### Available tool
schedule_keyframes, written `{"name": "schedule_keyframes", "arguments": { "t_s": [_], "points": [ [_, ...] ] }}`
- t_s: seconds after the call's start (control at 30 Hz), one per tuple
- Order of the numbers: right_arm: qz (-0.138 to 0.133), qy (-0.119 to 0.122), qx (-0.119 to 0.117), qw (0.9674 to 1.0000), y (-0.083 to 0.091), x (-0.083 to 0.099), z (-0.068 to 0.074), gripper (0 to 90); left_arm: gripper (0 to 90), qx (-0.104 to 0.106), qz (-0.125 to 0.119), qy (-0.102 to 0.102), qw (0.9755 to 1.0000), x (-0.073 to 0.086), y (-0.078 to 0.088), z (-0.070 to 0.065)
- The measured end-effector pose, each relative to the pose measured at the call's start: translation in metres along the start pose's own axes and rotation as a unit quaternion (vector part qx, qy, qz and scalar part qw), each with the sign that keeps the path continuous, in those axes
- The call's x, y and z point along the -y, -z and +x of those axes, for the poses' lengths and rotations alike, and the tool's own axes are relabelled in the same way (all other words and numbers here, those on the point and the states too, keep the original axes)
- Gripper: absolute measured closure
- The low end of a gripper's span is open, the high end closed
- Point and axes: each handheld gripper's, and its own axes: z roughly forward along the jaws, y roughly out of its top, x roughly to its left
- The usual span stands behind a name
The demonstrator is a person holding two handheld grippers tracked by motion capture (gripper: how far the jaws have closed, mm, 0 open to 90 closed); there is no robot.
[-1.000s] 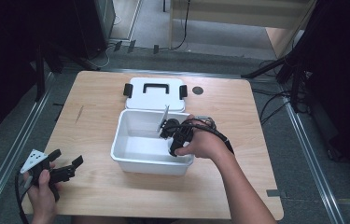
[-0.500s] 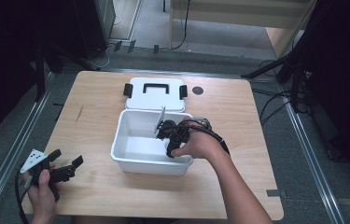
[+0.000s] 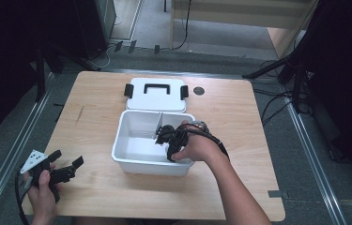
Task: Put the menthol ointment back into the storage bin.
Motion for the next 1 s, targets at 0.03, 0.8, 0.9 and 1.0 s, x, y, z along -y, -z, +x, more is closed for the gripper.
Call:
{"name": "schedule_keyframes", "arguments": {
  "t_s": [0.03,0.8,0.9,1.0],
  "points": [
    [0.0,0.0,0.0,1.0,0.0,0.0,0.0,51.8,0.0,0.0,0.0,0.0,1.0,0.0,0.0,0.0],
    [0.047,-0.007,-0.001,0.9989,-0.011,-0.005,-0.002,50.5,0.0,-0.003,0.0,0.0,1.0,0.0,0.0,0.0],
    [0.043,-0.004,-0.003,0.9991,-0.01,-0.004,-0.002,48.5,0.0,-0.003,0.001,0.0,1.0,0.0,0.0,0.0],
    [0.033,-0.001,0.0,0.9994,-0.007,-0.003,0.001,44.1,0.0,-0.002,0.0,0.0,1.0,0.0,0.0,0.0]
  ]
}}
